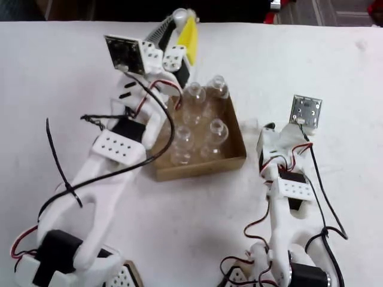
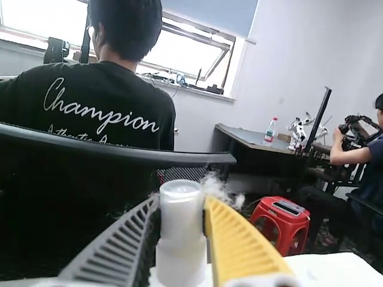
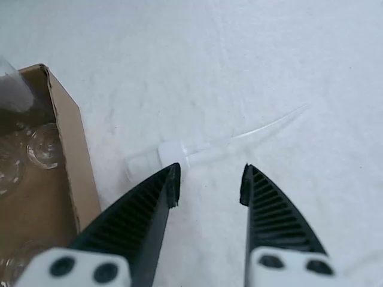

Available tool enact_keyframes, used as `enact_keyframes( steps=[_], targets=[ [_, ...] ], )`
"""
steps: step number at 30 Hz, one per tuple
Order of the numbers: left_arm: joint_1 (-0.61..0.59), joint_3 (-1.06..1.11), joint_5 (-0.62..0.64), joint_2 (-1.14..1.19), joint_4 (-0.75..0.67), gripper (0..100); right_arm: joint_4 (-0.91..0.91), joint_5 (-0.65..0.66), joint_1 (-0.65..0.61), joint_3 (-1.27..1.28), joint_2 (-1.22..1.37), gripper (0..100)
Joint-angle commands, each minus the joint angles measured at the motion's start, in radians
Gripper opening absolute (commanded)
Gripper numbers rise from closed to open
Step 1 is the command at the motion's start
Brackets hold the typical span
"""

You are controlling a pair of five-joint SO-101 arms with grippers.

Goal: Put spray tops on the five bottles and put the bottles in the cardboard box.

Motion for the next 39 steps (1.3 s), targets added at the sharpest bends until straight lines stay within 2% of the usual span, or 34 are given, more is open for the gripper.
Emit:
enact_keyframes(
  steps=[1, 10, 18, 24, 30, 39],
  targets=[
    [-0.008, 0.009, 0.014, -0.005, -0.032, 2, -0.021, 0.012, 0.004, -0.015, -0.001, 14.5],
    [-0.007, 0.003, 0.011, 0.058, -0.035, 2, -0.021, 0.012, 0.004, -0.015, -0.001, 14.5],
    [0.001, 0.038, 0.009, 0.159, -0.206, 2, -0.021, 0.012, 0.004, -0.015, -0.001, 14.5],
    [0.053, 0.120, -0.163, 0.159, -0.210, 2, -0.021, 0.012, 0.004, -0.015, -0.001, 14.5],
    [0.065, 0.186, -0.172, 0.166, -0.284, 2, -0.021, 0.012, 0.004, -0.015, -0.001, 14.5],
    [0.068, 0.255, -0.173, 0.170, -0.287, 2, -0.021, 0.012, 0.004, -0.015, -0.001, 14.5]
  ],
)
